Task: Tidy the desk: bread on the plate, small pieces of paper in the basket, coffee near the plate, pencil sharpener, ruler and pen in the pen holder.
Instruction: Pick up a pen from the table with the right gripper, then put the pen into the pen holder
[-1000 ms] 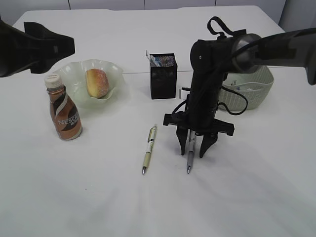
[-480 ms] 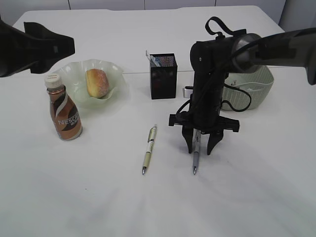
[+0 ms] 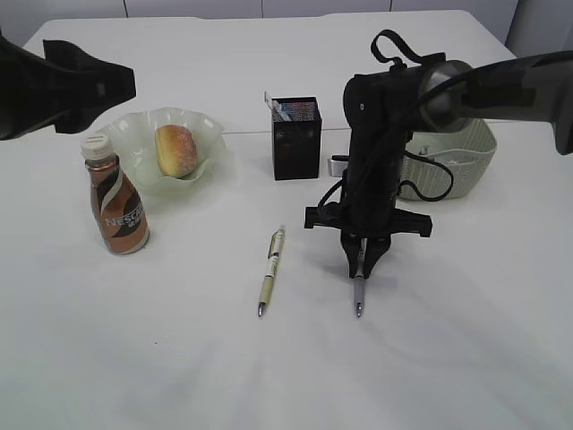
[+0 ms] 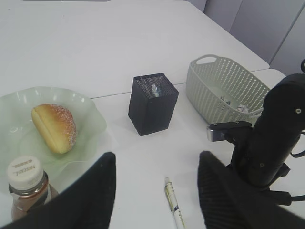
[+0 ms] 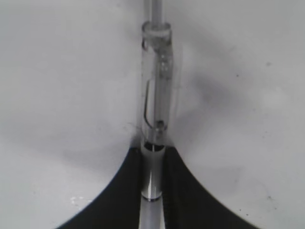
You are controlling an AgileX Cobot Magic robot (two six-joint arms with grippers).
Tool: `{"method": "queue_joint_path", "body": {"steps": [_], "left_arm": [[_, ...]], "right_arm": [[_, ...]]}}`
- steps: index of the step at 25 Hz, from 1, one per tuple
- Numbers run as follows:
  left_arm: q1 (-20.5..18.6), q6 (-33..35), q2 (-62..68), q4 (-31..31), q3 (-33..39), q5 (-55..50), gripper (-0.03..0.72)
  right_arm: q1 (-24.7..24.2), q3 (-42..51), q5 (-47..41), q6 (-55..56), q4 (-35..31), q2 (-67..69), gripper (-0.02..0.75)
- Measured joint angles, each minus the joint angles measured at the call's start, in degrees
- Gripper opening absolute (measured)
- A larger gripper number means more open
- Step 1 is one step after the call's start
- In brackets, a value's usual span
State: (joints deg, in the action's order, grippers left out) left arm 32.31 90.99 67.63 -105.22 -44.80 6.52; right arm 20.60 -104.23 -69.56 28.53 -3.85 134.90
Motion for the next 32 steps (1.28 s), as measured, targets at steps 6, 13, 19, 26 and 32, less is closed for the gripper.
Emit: {"method": "queue_joint_path", "body": {"steps": [6, 13, 19, 26, 32], "left_arm": [[0.0, -0.1, 0.0, 0.0, 0.0, 0.0, 0.396], [0.0, -0.2, 0.0, 0.1, 0.0, -0.1, 0.394], [0.0, -0.2, 0.0, 0.1, 0.0, -0.3, 0.392], [0.0, -0.2, 0.0, 0.1, 0.0, -0.3, 0.388], [0.0, -0.2, 0.0, 0.1, 0.0, -0.3, 0.384]], "right_arm": [[0.0, -0.7, -0.1, -2.6, 0.7, 0.1, 0.078], [0.0, -6.2, -0.1, -11.6, 5.5, -1.5, 0.078], [0.1, -6.4, 11.2, -12.2, 13.4, -10.7, 0.078], [0.1, 5.0, 37.4, -12.6, 19.9, -19.6, 0.078], [0.1, 14.2, 57.2, -12.8, 23.4, -20.8, 0.077]]}}
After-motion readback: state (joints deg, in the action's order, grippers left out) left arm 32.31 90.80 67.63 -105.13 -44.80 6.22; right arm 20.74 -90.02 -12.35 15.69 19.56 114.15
